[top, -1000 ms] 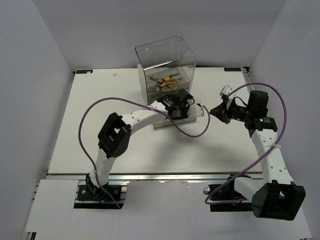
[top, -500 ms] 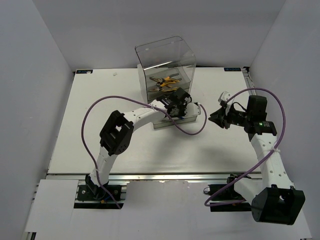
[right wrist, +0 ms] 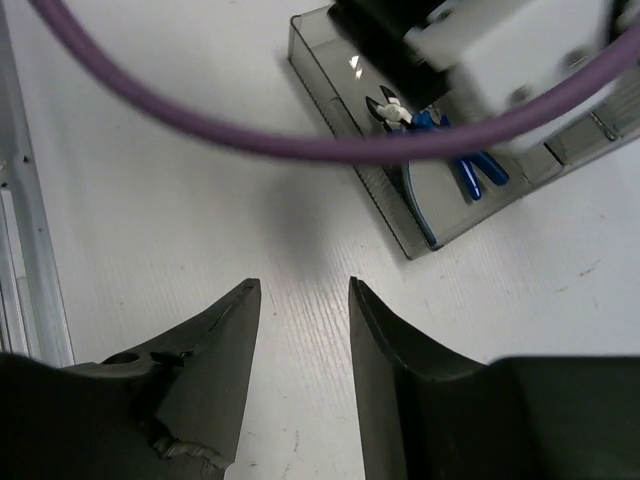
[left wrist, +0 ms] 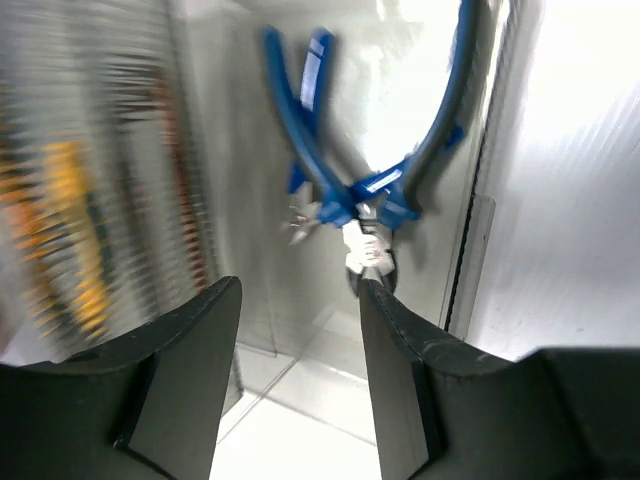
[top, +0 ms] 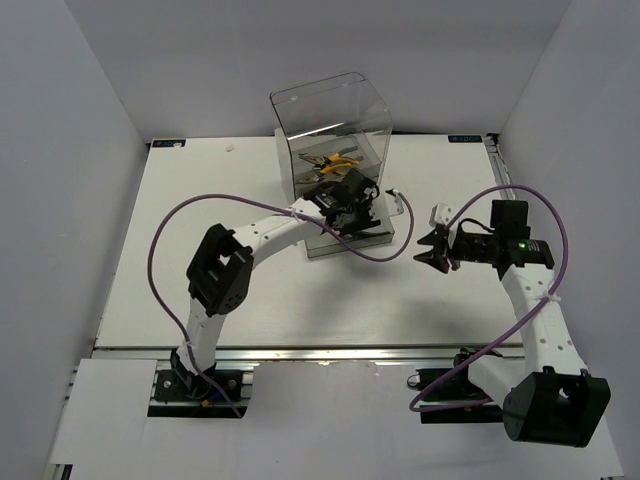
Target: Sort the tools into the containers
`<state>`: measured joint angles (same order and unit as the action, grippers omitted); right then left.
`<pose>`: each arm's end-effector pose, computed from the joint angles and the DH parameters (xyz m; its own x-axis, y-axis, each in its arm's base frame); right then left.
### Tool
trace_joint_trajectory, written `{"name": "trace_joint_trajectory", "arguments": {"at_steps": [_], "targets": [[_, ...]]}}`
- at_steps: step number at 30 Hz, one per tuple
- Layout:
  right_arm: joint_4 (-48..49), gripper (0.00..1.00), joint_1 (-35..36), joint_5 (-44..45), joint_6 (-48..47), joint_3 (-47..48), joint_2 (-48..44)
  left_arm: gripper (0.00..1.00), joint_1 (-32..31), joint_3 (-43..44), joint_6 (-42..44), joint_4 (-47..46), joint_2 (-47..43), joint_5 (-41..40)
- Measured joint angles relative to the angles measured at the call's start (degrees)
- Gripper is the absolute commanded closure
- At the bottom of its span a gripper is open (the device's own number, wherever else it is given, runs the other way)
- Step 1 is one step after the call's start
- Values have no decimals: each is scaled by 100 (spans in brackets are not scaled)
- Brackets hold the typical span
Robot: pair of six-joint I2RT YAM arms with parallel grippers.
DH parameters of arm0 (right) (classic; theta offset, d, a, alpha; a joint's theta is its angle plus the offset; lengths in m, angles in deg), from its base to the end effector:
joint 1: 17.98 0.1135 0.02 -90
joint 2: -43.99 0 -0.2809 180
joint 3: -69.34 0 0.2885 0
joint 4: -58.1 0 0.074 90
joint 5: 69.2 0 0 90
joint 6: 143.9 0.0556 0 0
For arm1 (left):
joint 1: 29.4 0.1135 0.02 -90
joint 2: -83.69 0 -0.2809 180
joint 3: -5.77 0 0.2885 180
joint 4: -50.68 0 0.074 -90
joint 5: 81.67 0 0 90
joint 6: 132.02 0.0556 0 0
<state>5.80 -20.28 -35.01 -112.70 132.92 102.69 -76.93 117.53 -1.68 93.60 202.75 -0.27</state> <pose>0.2344 0.0366 0.3006 0.0779 -0.4842 -0.8715 -0.9073 0.3278 -0.2632 0.3607 -0.3817 0.2233 0.0348 0.9099 -0.4133 0.8426 0.1957 0.5018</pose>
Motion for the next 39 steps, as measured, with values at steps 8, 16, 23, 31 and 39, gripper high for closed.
{"name": "trace_joint_trajectory", "arguments": {"at_steps": [8, 16, 23, 31, 39], "targets": [[-1467, 86, 94, -260, -2780, 26, 177, 52, -63, -1082, -1628, -538, -1943, -157], [-1471, 96, 1309, 603, -3440, 42, 1239, 66, 229, -3429, -4706, -955, -4813, -1158], [-199, 99, 2686, 2098, -2376, 533, 2551, 62, 1403, -4828, -6546, -1036, -6155, -1228], [1292, 99, 3200, 3410, -1172, 1464, 4103, 59, 1478, -5115, -7357, -1036, -6384, -1204], [1875, 96, 3335, 4098, -516, 1759, 4857, 45, 1480, -5167, -7606, -992, -6758, -1412]]}}
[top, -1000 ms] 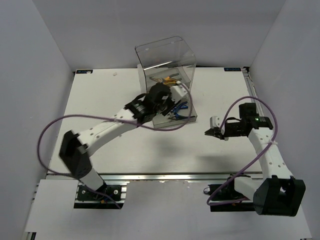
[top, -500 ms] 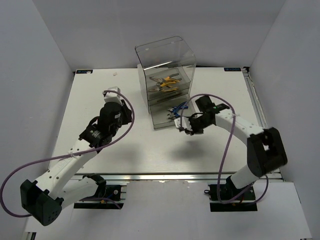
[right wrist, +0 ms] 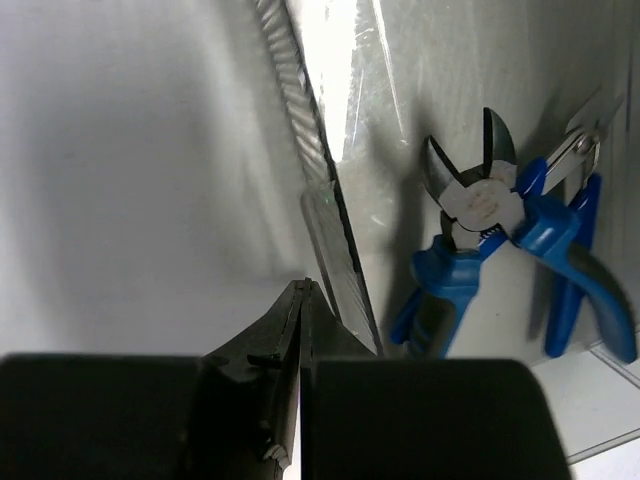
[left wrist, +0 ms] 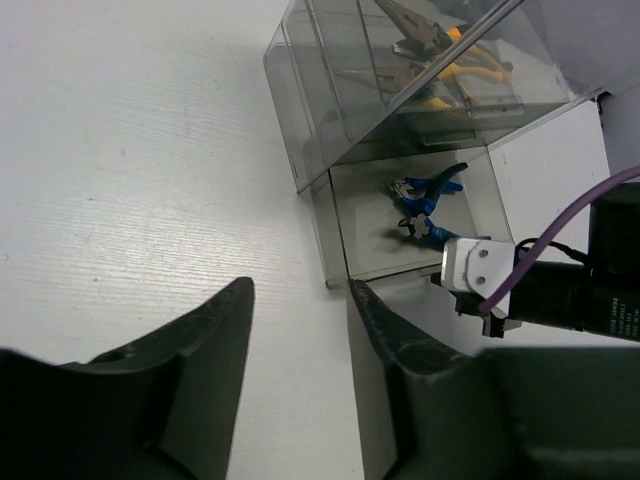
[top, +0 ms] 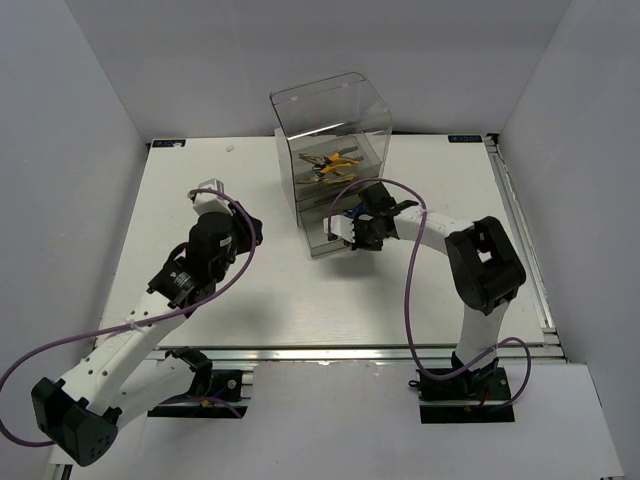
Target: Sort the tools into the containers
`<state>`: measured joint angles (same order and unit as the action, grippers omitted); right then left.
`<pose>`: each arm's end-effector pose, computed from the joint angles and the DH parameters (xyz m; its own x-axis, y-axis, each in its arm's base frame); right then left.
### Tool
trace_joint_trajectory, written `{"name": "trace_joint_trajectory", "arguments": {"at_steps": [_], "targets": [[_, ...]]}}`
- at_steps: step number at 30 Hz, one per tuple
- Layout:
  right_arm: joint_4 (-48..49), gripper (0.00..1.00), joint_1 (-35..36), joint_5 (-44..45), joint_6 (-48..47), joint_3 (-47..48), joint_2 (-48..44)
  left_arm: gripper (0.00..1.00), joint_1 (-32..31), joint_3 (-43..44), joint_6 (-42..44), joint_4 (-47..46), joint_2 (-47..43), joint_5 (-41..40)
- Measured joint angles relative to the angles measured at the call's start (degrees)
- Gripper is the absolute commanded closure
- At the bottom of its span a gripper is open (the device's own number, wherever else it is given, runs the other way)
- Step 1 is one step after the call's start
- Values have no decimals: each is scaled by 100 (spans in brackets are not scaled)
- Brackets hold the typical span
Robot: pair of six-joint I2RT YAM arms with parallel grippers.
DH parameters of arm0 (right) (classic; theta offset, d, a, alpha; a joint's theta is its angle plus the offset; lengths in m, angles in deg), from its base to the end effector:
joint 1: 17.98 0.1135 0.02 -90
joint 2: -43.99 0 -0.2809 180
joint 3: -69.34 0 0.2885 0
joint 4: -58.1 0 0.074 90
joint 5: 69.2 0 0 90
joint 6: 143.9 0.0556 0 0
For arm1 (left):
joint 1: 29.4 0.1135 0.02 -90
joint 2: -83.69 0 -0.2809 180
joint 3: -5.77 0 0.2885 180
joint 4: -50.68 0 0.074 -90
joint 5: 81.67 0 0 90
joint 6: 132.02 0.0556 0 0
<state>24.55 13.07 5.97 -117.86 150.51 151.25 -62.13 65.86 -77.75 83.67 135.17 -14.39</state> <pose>0.3585 0.2324 0.1446 0.2230 -0.8795 -0.4203 -0.9317 -0.0656 -0.3572 0.2172 -0.1141 0.3247 -0.4003 -0.3830 -0.8325 -0.0382 0.9146 -0.4025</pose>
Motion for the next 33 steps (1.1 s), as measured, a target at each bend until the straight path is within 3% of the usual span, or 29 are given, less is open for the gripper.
{"name": "trace_joint_trajectory", "arguments": {"at_steps": [10, 16, 19, 24, 33], "targets": [[785, 85, 52, 487, 809, 435, 542, 38, 0, -188, -205, -9, -28, -164], [1797, 79, 125, 772, 1010, 704, 922, 36, 0, -269, -356, -55, -22, -164], [2168, 74, 140, 949, 1104, 813, 1110, 34, 2, -372, -457, -63, -46, -164], [2806, 56, 146, 1239, 1231, 748, 1217, 31, 2, -544, -638, -107, -229, -177], [3462, 54, 164, 1440, 1403, 297, 1143, 28, 2, -651, -863, -188, -490, -223]]}}
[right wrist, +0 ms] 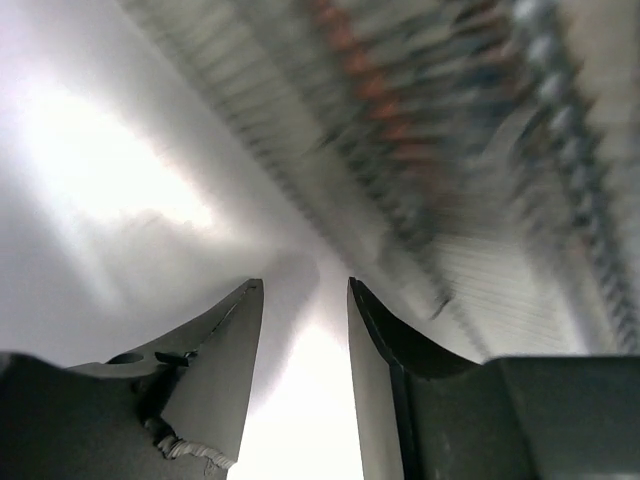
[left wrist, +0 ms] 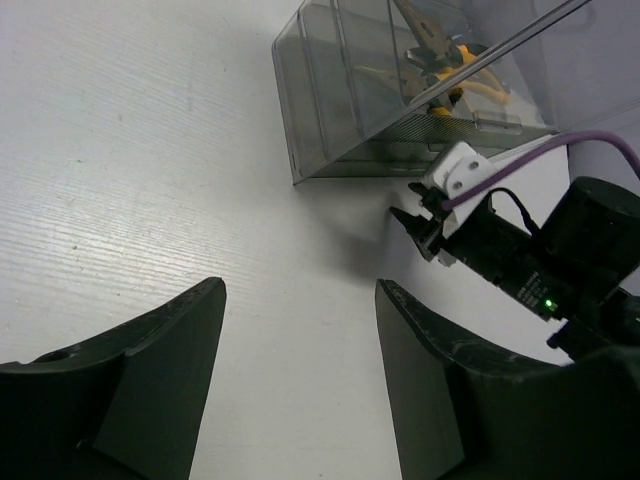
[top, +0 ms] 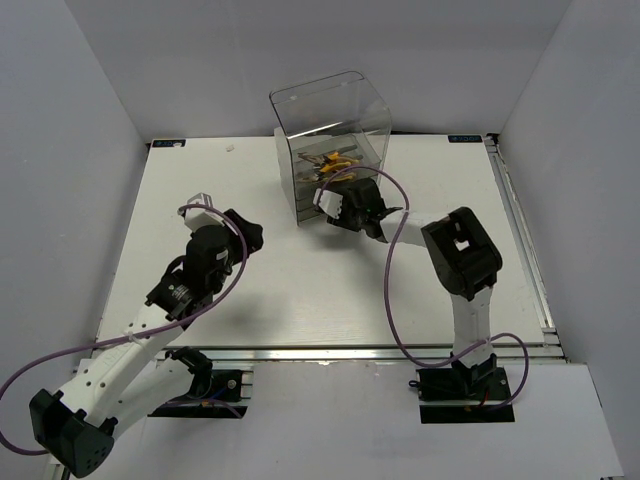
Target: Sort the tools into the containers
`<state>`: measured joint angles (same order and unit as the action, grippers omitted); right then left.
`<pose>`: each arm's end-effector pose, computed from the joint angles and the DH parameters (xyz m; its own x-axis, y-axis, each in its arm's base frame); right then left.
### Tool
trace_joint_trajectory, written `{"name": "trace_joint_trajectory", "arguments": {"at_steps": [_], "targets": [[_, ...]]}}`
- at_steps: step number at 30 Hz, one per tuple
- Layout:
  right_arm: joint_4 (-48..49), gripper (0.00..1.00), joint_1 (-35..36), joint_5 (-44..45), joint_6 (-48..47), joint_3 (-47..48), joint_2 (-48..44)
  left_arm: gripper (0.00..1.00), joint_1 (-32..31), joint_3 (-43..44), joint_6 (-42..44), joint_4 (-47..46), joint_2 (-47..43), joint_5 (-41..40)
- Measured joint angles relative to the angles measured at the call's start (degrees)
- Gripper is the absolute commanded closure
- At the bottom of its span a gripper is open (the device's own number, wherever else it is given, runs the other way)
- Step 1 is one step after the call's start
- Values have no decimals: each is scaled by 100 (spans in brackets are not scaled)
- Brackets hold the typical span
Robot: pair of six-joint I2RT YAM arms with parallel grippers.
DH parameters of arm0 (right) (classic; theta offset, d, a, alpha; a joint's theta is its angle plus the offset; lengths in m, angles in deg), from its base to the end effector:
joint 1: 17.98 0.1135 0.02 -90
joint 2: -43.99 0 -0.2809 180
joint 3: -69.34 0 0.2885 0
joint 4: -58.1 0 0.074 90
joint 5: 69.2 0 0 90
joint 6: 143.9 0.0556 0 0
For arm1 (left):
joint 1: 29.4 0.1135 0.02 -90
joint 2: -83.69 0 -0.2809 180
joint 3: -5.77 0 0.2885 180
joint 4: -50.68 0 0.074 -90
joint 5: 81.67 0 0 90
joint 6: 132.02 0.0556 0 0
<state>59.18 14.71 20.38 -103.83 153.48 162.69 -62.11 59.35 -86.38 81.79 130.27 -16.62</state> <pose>0.4211 0.2707 0.1247 0.1184 -0.8333 -0.5400 -0.7063 0.3116 -0.6357 0.2035 -0.1028 0.3019 -0.3618 -0.5210 -0.7731 -0.1216 0.8485 -0.5150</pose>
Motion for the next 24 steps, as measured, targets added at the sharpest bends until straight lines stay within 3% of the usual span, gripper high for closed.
{"name": "trace_joint_trajectory", "arguments": {"at_steps": [3, 5, 8, 13, 19, 24], "targets": [[-389, 50, -44, -367, 50, -293, -435, 24, 2, -9, -50, -46, -7, 13], [-835, 46, -90, -706, 251, -450, -907, 13, 2, -42, -70, -116, -11, 59], [-1502, 32, -256, -1261, 868, -444, -1731, 2, 2, -72, -125, -179, -9, 225], [-2085, 11, -890, -2072, 1954, -424, -3215, 2, 2, -72, -131, -313, -66, 476], [-2964, 11, -1801, -2138, 3010, -2, -4312, 2, 2, 162, 116, -234, -162, 671], [-3707, 11, -2197, -1805, 3174, 17, -5147, 2, 2, 662, 415, -105, -87, 852]]}}
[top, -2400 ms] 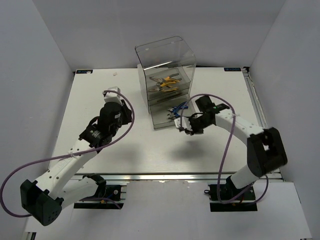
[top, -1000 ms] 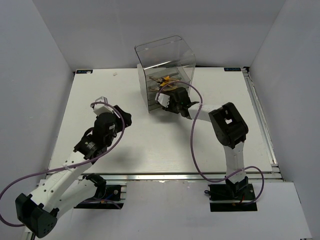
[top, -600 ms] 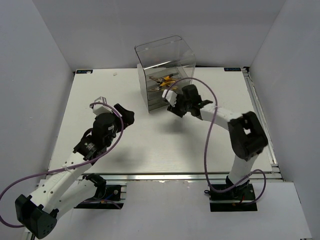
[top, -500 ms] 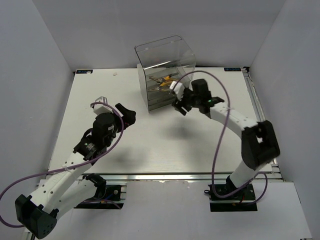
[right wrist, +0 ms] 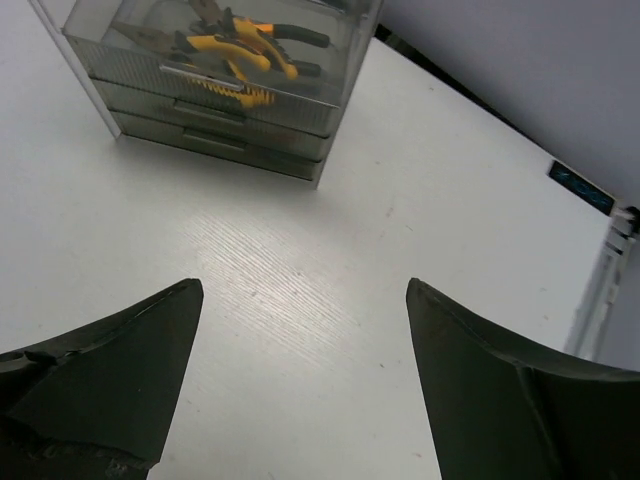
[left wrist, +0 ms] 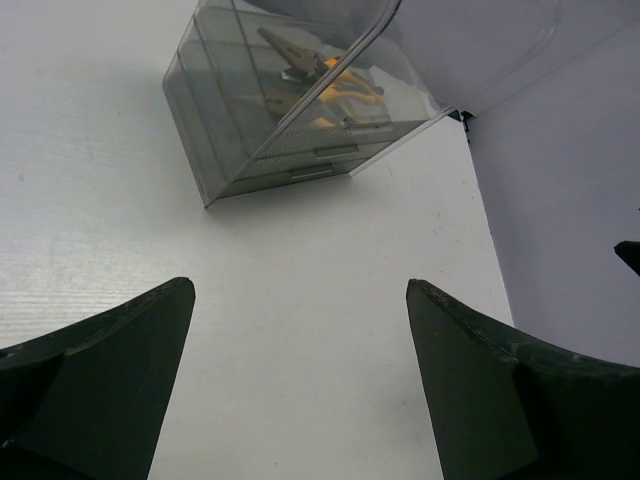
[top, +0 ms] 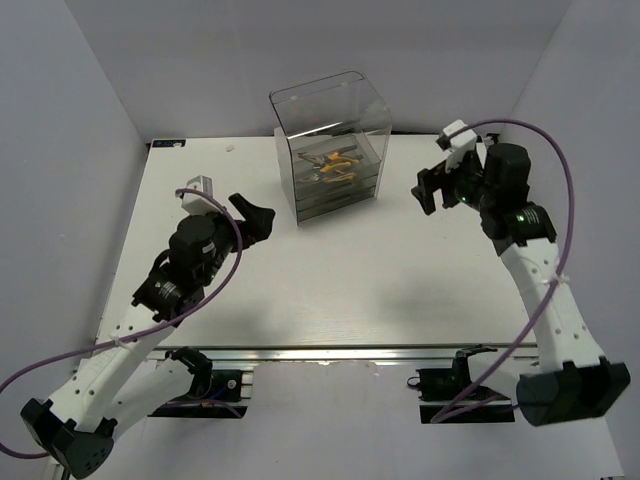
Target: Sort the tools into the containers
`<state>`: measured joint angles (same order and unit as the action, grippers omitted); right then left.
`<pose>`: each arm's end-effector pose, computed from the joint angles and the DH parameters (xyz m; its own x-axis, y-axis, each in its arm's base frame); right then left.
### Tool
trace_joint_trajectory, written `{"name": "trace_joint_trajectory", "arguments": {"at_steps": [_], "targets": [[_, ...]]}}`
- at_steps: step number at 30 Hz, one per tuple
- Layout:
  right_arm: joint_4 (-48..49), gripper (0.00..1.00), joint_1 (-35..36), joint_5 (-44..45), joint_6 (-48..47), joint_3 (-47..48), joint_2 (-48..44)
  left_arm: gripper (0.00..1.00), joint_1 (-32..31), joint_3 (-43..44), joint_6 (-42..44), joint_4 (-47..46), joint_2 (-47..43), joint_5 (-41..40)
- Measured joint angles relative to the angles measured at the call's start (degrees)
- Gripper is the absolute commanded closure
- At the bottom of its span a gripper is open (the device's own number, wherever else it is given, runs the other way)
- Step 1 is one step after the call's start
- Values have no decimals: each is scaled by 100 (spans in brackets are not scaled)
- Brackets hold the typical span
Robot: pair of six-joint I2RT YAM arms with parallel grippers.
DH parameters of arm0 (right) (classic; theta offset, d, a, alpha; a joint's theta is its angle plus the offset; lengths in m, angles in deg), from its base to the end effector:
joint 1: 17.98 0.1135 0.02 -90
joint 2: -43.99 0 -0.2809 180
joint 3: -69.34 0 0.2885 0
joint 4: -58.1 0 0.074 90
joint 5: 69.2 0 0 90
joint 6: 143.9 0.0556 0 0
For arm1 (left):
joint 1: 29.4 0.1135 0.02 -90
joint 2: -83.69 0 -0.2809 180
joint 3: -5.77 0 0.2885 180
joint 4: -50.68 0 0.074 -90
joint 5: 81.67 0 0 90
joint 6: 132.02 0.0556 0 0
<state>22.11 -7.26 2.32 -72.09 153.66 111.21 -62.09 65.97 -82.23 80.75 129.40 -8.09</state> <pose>0.2983 0.0744 0.4163 -0.1551 -0.3307 -0.9309 -0.5468 0.8135 -0.1979 0.1985 -0.1087 0.3526 -0.3591 -0.5053 -0.7846 0.0747 0.8225 -0.5639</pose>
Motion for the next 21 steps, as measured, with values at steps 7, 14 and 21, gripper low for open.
{"name": "trace_joint_trajectory", "arguments": {"at_steps": [7, 14, 21], "targets": [[-560, 11, -11, 704, 140, -170, -1099, 2, 0, 586, 273, 295, 173, 254], [-1263, 11, -11, 1239, 544, -431, -1038, 2, 0, 586, 223, 535, -107, 393], [-1467, 11, -11, 1346, 848, -485, -1165, 2, 0, 592, 184, 706, -297, 402]]}}
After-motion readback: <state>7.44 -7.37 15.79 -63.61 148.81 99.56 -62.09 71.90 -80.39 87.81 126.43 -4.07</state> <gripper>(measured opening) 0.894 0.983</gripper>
